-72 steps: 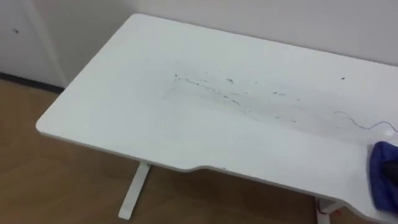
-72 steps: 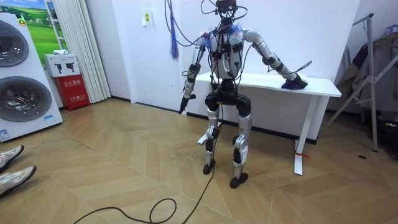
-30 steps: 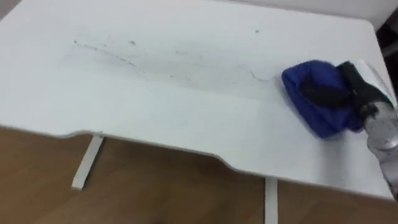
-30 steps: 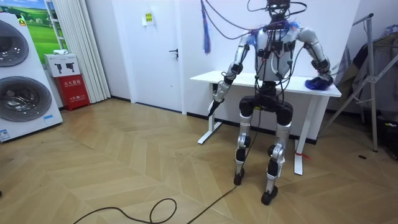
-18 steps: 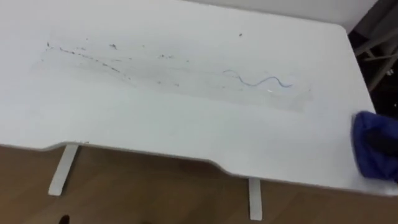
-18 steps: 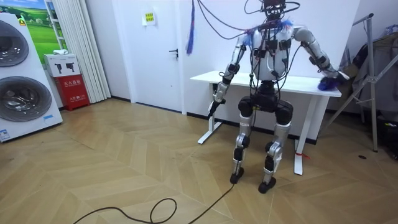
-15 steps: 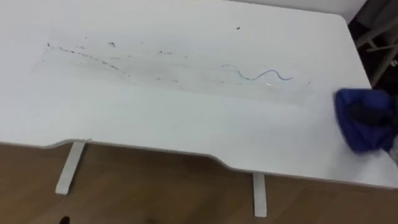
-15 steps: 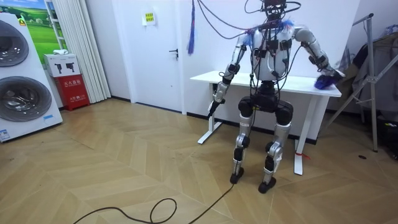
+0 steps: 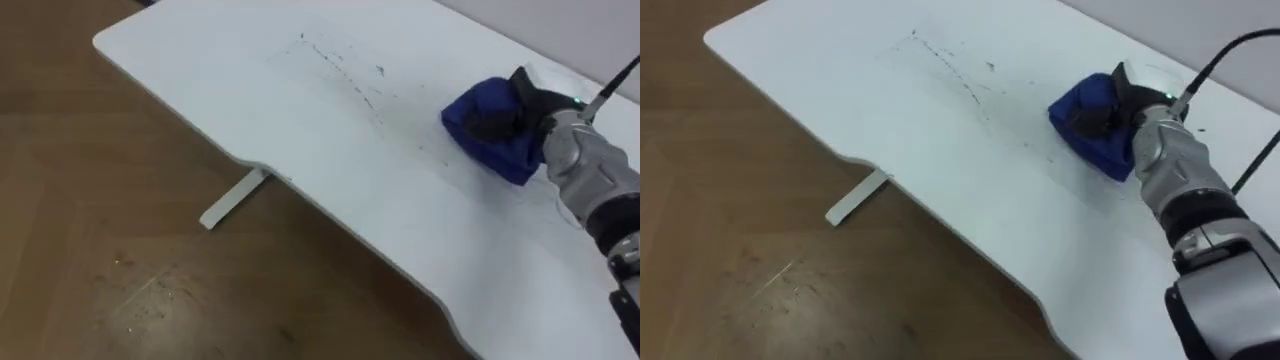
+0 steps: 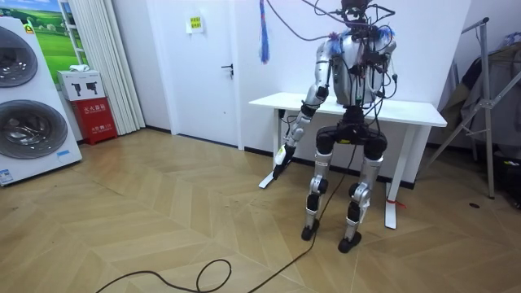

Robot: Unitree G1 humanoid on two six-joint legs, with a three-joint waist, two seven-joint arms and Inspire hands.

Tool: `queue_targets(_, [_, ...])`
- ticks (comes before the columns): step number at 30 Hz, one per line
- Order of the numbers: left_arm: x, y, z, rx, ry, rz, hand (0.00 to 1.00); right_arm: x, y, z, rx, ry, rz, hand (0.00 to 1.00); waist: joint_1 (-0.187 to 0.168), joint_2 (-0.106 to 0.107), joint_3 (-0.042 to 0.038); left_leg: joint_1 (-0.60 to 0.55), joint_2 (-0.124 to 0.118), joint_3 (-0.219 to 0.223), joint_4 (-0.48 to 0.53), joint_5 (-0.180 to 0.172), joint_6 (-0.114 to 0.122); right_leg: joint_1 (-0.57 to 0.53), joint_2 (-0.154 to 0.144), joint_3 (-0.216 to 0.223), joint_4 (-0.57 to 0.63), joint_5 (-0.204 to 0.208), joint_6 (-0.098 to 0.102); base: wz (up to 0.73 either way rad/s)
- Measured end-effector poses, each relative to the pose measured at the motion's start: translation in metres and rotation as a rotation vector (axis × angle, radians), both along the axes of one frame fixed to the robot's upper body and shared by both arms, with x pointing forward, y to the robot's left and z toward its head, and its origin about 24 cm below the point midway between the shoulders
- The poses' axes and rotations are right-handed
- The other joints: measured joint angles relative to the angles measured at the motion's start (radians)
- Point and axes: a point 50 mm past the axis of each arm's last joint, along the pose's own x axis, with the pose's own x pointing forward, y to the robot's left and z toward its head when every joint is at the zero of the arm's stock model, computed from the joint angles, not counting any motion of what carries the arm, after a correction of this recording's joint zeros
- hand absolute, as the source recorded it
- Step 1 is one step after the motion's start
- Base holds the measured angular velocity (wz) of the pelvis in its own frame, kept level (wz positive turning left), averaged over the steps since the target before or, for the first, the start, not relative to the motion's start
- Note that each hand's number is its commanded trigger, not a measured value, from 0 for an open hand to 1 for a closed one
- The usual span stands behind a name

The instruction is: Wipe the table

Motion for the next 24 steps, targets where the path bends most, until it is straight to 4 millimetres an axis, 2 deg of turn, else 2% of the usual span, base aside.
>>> queue_targets(3, [0.006,0.004,0.003,0.011,-0.019,-0.01,0.0,-0.007,-0.008,-0.005,0.117,-0.043,-0.043,1.0,-0.031,0.004,0.0027,-0.004,-0.002,0.001,-0.005,0.0,0.001,-0.006,-0.002,-0.001,-0.001,-0.001,0.003,0.04])
queue_targets(6, [0.021,0.003,0.004,0.003,-0.07,-0.014,0.0,-0.021,-0.019,-0.018,0.237,-0.082,-0.117,1.0,-0.065,0.009,0.0039,-0.001,-0.003,0.004,-0.006,-0.001,0.003,-0.004,-0.004,0.001,0.0,-0.002,0.004,0.02])
queue_targets(7, [0.025,0.003,0.005,0.003,-0.084,-0.018,0.0,-0.028,-0.024,-0.024,0.285,-0.088,-0.15,1.0,-0.087,0.011,0.0032,-0.001,-0.003,0.009,-0.006,-0.001,0.003,-0.006,-0.005,0.004,0.001,-0.002,0.004,-0.08])
queue_targets(8, [0.026,0.003,0.006,0.005,-0.091,-0.021,0.0,-0.031,-0.027,-0.026,0.308,-0.094,-0.168,1.0,-0.094,0.012,0.0028,-0.001,-0.002,0.017,-0.006,-0.002,0.004,-0.008,-0.005,0.009,0.002,-0.002,0.004,-0.21])
queue_targets(11, [0.027,0.005,0.008,0.01,-0.112,-0.016,0.0,-0.057,-0.053,-0.038,0.369,-0.123,-0.295,1.0,-0.129,0.016,-0.0032,0.009,0.001,0.044,-0.007,-0.007,0.012,-0.008,-0.005,0.039,0.002,0.001,0.008,-0.24])
queue_targets(12, [0.026,0.006,0.008,0.015,-0.113,-0.012,0.0,-0.071,-0.069,-0.043,0.362,-0.117,-0.355,1.0,-0.142,0.017,-0.0056,0.014,0.002,0.058,-0.007,-0.009,0.016,-0.007,-0.005,0.051,0.002,0.003,0.01,-0.28])
queue_targets(13, [0.021,0.007,0.008,0.017,-0.108,-0.004,0.0,-0.089,-0.086,-0.048,0.377,-0.118,-0.43,1.0,-0.158,0.019,-0.0119,0.019,0.005,0.078,-0.006,-0.013,0.022,-0.006,-0.005,0.062,0.001,0.005,0.012,-0.32])
queue_targets(14, [0.013,0.009,0.008,0.022,-0.098,0.008,0.0,-0.11,-0.1,-0.056,0.387,-0.117,-0.518,1.0,-0.179,0.016,-0.0271,0.026,0.005,0.09,-0.009,-0.016,0.026,-0.005,-0.007,0.071,0.002,0.006,0.014,-0.27])
queue_targets(15, [0.009,0.01,0.009,0.025,-0.098,0.018,0.0,-0.121,-0.107,-0.06,0.391,-0.119,-0.563,1.0,-0.194,0.015,-0.0305,0.031,0.006,0.1,-0.009,-0.017,0.028,0.0,-0.007,0.074,0.002,0.006,0.016,-0.16])
queue_targets(16, [0.002,0.012,0.01,0.035,-0.094,0.033,0.0,-0.145,-0.12,-0.069,0.39,-0.109,-0.65,1.0,-0.224,0.016,-0.0313,0.045,0.009,0.123,-0.008,-0.02,0.032,0.015,-0.008,0.079,0.001,0.007,0.017,-0.11])
queue_targets(17, [-0.001,0.013,0.011,0.04,-0.091,0.04,0.0,-0.155,-0.126,-0.07,0.394,-0.111,-0.694,1.0,-0.232,0.016,-0.0322,0.054,0.012,0.139,-0.01,-0.021,0.033,0.022,-0.007,0.085,0.001,0.007,0.017,-0.22])
queue_targets(19, [-0.01,0.016,0.012,0.061,-0.081,0.071,0.0,-0.192,-0.143,-0.08,0.41,-0.081,-0.851,1.0,-0.259,0.021,-0.0337,0.084,0.02,0.171,-0.021,-0.032,0.036,0.037,-0.003,0.12,0.0,0.006,0.019,-0.42])
queue_targets(20, [-0.012,0.017,0.012,0.064,-0.08,0.075,0.0,-0.199,-0.145,-0.082,0.416,-0.072,-0.883,1.0,-0.27,0.022,-0.033,0.091,0.024,0.182,-0.021,-0.036,0.036,0.044,-0.001,0.126,0.0,0.006,0.019,-0.48])
queue_targets(21, [-0.013,0.018,0.012,0.07,-0.079,0.086,0.0,-0.213,-0.149,-0.087,0.442,-0.077,-0.95,1.0,-0.284,0.023,-0.0363,0.103,0.031,0.206,-0.02,-0.043,0.035,0.048,0.003,0.141,0.0,0.006,0.019,-0.4])
queue_targets(22, [-0.014,0.02,0.013,0.074,-0.087,0.097,0.0,-0.224,-0.152,-0.09,0.458,-0.074,-1.0,1.0,-0.307,0.025,-0.0368,0.113,0.035,0.217,-0.021,-0.045,0.035,0.053,0.006,0.158,0.0,0.006,0.019,-0.39])
queue_targets(24, [-0.014,0.021,0.014,0.079,-0.104,0.106,0.0,-0.242,-0.154,-0.095,0.462,-0.047,-1.077,1.0,-0.327,0.027,-0.0363,0.122,0.036,0.227,-0.021,-0.046,0.034,0.054,0.008,0.169,-0.001,0.006,0.018,-0.29])
